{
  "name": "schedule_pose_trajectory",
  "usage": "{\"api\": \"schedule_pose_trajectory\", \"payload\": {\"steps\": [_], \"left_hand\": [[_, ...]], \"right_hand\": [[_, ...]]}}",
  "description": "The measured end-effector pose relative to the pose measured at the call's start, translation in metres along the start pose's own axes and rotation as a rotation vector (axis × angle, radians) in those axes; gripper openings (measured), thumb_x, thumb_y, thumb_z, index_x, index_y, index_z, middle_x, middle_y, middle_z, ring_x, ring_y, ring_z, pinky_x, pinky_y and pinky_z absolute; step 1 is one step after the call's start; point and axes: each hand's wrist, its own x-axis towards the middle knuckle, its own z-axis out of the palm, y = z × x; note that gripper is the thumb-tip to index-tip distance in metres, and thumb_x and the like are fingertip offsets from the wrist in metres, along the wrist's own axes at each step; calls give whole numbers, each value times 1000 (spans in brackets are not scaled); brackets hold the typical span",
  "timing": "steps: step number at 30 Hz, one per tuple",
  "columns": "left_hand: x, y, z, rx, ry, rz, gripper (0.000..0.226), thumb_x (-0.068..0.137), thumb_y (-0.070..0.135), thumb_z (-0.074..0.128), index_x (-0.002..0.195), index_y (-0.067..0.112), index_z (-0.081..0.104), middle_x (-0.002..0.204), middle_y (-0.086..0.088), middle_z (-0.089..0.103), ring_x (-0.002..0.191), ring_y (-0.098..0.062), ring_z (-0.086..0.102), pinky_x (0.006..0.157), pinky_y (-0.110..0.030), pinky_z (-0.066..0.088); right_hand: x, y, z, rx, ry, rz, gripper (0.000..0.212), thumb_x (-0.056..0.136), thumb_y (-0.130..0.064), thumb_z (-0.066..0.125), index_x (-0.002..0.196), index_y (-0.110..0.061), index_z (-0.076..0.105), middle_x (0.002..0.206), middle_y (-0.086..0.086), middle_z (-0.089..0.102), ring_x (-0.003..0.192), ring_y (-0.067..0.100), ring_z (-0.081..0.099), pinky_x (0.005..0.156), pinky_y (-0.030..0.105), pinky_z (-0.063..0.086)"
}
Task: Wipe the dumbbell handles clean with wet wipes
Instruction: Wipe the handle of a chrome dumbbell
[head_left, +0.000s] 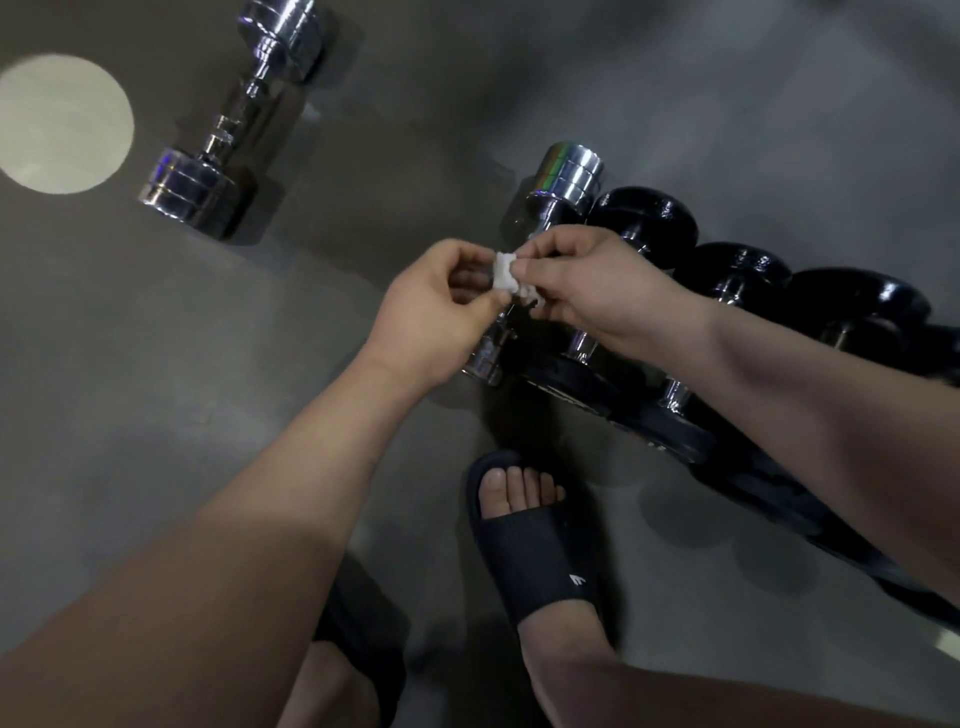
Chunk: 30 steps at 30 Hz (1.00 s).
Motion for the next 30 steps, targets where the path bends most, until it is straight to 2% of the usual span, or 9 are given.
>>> {"api": "schedule_pose_trajectory", "payload": {"steps": [3,6,9,12,16,20,26,28,30], "left_hand": [[9,3,6,-31,-32,-6,21,84,14,79,102,19,70,94,2,74,89,-15,72,87,-31,59],[17,3,4,30,9,-28,7,86,20,78,91,18,74,85,3,75,77,-10,69,77,-28,57],[28,-4,-2,63,76,-64,7,88,23,73,82,19,71,75,6,73,68,-10,63,70,-28,53],[35,-4,-1,18,106,-123,10,83,27,72,76,22,69,74,5,73,70,-16,67,76,-39,60],[42,4,9,-58,178,-123,10,78,18,68,82,26,63,78,2,69,71,-23,70,75,-48,61],[41,7,16,75,83,-49,14,78,17,62,82,30,65,81,3,71,76,-22,70,74,-40,60],[36,6,20,59,-97,21,25,77,25,85,99,21,74,90,4,75,84,-11,71,76,-25,57],[37,4,21,79,-22,50,15,79,19,82,92,19,73,84,3,73,74,-6,66,70,-23,55],[41,1,19,153,94,96,7,83,17,75,87,21,70,78,8,69,66,4,58,65,-14,49]], "right_hand": [[0,0,-1,113,-19,2,12,94,-3,66,84,-9,65,79,7,65,70,14,61,67,27,55],[0,1,-7,77,-34,-21,11,94,-2,66,85,-9,64,81,11,66,71,16,62,63,24,55],[3,-1,-20,-142,87,-112,6,92,-4,69,92,-6,64,77,9,67,62,13,60,57,21,52],[7,-3,-28,-412,169,-163,8,91,-12,72,96,-13,67,73,-3,66,54,4,59,58,20,51],[11,2,-24,-531,179,-191,9,88,-20,74,96,-21,69,77,-7,67,59,0,57,58,15,48],[13,4,-22,-435,204,-159,4,88,-13,74,91,-15,73,74,-5,68,54,-2,59,57,16,52],[11,-2,-28,-179,77,-127,9,90,-8,72,86,-15,69,85,10,76,71,15,68,66,26,57],[9,-2,-31,-266,68,-161,8,89,-12,73,87,-19,70,83,3,75,75,11,68,69,26,57],[7,1,-37,-548,156,-295,5,90,-17,68,90,-22,69,81,-8,69,75,3,64,69,22,52]]}}
